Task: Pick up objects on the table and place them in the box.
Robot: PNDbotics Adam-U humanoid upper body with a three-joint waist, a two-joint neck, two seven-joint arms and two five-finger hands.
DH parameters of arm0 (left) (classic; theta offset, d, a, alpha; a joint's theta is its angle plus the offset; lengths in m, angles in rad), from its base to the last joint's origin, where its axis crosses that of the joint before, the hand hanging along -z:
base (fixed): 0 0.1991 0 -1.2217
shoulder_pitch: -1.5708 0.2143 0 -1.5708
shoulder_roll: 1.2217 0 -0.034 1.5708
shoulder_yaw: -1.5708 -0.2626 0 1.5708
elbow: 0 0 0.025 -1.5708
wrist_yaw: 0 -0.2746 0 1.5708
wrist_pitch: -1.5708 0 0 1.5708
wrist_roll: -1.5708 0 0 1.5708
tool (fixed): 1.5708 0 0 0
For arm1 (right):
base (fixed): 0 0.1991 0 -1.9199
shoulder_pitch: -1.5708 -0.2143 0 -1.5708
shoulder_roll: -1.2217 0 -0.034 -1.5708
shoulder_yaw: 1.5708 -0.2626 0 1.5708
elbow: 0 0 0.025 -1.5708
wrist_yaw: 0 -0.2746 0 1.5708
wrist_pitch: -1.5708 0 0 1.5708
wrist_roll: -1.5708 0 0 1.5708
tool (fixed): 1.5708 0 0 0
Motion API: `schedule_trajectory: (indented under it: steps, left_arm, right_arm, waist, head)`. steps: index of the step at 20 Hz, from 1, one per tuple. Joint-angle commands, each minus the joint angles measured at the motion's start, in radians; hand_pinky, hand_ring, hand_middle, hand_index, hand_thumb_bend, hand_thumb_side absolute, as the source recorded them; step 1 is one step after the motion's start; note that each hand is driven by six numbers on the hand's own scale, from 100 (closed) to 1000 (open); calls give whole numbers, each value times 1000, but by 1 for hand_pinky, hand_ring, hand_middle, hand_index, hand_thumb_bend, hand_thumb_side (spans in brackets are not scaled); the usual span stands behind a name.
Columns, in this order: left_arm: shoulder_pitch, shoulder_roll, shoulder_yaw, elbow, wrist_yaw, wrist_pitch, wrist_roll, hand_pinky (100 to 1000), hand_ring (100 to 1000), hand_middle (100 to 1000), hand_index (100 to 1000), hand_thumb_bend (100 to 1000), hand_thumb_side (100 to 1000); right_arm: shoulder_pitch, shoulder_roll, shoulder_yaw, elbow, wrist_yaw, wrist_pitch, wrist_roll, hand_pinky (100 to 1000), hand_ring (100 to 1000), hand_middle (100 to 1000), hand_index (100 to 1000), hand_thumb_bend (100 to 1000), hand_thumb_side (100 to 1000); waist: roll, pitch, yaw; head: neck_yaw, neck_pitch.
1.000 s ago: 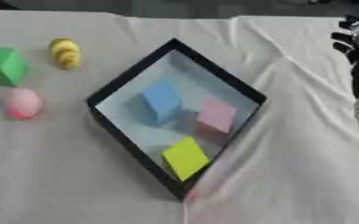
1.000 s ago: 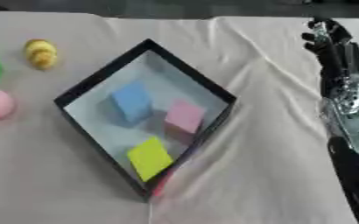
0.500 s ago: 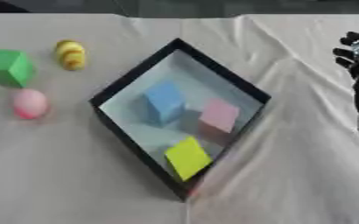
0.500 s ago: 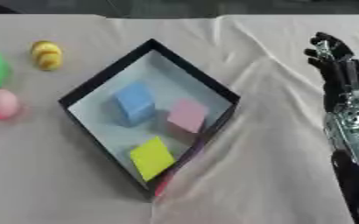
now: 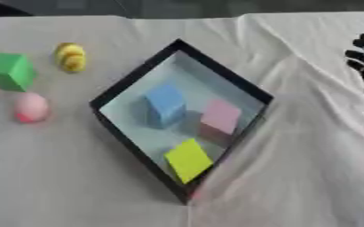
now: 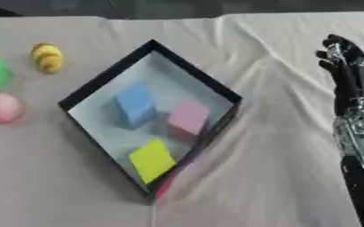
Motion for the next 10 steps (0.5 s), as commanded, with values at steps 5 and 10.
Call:
schedule_trajectory:
  steps: [5, 10]
  left_arm:
    - [-102, 42, -80, 188, -123, -78, -123, 902, 898, 813, 852, 685, 100]
    - [-186, 6, -160, 295, -207, -94, -207, 894, 895, 816, 853, 779, 100]
  right_arm:
    - [-19, -21, 2, -25, -6, 7, -9, 855, 778, 776, 813, 100, 627]
    - [-8, -23, 2, -27, -15, 10, -5, 854, 775, 774, 812, 100, 623]
  waist:
    - [8, -25, -3]
    - [5, -28, -7]
  head:
    - [13, -14]
    - [16, -19]
